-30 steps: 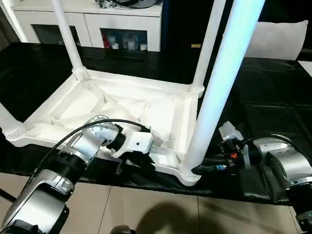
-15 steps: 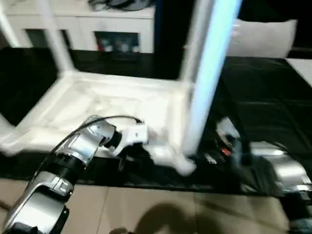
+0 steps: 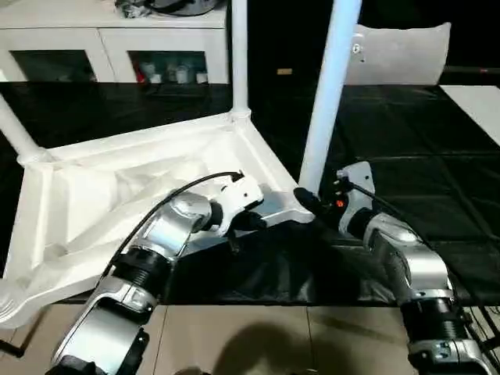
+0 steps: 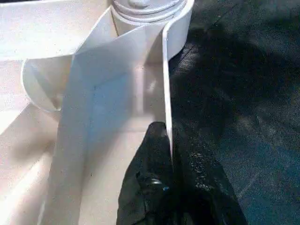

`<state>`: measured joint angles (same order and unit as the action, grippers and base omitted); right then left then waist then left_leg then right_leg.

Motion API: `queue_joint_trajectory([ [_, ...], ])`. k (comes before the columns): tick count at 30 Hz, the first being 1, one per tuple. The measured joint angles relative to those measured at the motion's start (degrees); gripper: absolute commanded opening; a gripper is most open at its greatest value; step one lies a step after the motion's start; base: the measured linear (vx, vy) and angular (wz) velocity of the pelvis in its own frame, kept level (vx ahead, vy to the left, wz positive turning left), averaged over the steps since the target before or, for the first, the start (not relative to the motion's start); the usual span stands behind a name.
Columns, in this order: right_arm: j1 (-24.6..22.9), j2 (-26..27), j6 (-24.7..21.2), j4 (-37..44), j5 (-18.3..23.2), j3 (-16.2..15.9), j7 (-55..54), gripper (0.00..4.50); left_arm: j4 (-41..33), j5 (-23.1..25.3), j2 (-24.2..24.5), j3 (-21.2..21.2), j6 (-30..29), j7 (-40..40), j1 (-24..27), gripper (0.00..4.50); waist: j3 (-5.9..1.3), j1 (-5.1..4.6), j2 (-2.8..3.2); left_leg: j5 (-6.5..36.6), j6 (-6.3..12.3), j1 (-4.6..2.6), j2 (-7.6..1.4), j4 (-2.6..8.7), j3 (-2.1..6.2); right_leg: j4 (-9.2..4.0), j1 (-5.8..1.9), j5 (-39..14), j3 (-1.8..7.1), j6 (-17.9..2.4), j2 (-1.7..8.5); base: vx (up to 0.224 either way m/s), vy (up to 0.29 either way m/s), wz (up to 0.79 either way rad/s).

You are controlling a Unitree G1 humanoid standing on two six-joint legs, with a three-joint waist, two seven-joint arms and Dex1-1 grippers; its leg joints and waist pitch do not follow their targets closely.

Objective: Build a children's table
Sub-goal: Rotate leg to tighten

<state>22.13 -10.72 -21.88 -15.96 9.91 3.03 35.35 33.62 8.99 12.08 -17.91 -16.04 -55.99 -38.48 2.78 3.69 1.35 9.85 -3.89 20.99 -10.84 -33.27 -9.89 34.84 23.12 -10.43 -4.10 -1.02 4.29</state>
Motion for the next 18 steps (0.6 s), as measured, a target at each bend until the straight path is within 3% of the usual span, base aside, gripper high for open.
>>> queue_joint_trajectory([
  [5, -1.64, -4.27, 2.15, 0.09, 2.11, -0.79, 8.53, 3.42, -0.26, -0.27, 2.63, -1.52, 3.79, -3.56, 0.43, 0.00, 0.02, 0.42, 0.03, 0.02, 0.03, 0.02, 0.00, 0.13, 0.00, -0.10, 0.00, 0.04, -0.02, -0.08, 0.00, 0.000, 0.000, 0.00],
  [16, -1.05, -15.30, 6.23, -0.01, 3.96, -6.41, 31.16, 4.33, -0.02, -0.44, 8.51, -4.57, 15.86, -13.74, 1.15, 0.00, 0.01, 2.19, 0.01, 0.03, 0.05, 0.03, -0.02, 0.06, -0.02, -0.09, -0.03, 0.06, -0.04, -0.10, 0.02, 0.000, 0.000, 0.00],
  [18, -0.31, -17.21, 6.22, -0.15, 4.04, -7.75, 34.79, 4.33, -0.01, -0.72, 9.58, -5.18, 17.83, -15.76, 1.17, 0.00, 0.01, 2.39, -0.02, 0.03, 0.05, 0.02, -0.04, 0.06, -0.02, -0.08, -0.03, 0.06, -0.05, -0.10, 0.02, 0.000, 0.000, 0.00],
])
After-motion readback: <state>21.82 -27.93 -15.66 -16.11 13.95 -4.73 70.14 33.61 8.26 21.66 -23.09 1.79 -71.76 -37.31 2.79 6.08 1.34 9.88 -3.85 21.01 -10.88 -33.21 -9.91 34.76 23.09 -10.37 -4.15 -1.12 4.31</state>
